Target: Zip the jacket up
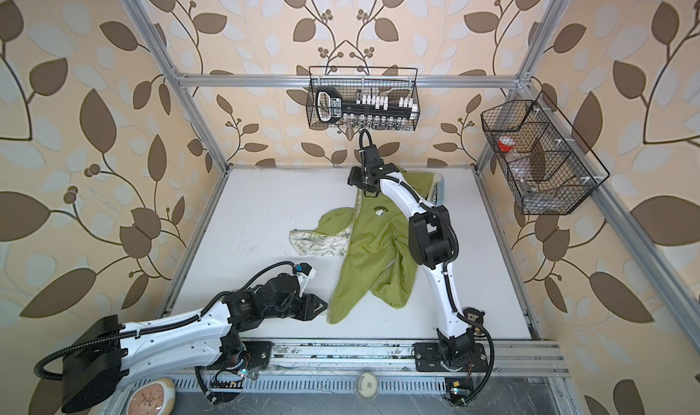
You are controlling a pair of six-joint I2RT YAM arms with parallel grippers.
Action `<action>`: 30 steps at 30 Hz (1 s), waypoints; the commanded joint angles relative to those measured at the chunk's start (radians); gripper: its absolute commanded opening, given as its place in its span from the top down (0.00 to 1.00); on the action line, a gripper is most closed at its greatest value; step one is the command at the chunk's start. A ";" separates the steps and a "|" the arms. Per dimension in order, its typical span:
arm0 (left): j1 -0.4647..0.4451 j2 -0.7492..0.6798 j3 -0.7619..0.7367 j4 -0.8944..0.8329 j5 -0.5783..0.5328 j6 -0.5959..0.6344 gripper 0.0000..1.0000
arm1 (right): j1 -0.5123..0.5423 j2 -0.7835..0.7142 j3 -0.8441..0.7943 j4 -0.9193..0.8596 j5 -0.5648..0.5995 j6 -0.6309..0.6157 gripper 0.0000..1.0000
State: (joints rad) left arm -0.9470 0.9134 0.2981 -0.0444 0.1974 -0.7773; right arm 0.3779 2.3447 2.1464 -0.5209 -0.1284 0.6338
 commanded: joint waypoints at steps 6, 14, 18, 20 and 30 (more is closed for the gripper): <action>0.013 -0.165 0.064 -0.171 -0.032 0.012 0.43 | -0.024 -0.067 -0.038 0.064 -0.160 -0.048 0.31; 0.014 0.018 0.257 -0.287 -0.057 0.143 0.42 | -0.057 -0.126 -0.055 -0.081 -0.016 -0.101 0.25; 0.016 0.153 0.355 -0.284 -0.079 0.209 0.43 | -0.060 -0.193 -0.108 -0.123 0.068 -0.128 0.24; 0.022 0.209 0.411 -0.285 -0.067 0.241 0.56 | -0.062 -0.235 -0.158 -0.133 0.090 -0.134 0.31; 0.091 0.517 0.644 -0.195 0.135 0.320 0.76 | -0.049 -0.619 -0.795 0.084 0.050 -0.122 0.75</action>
State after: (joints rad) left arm -0.8909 1.3746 0.8879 -0.2722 0.2550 -0.5106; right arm 0.3141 1.7908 1.4826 -0.5060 -0.0586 0.5102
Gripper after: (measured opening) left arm 0.248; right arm 0.272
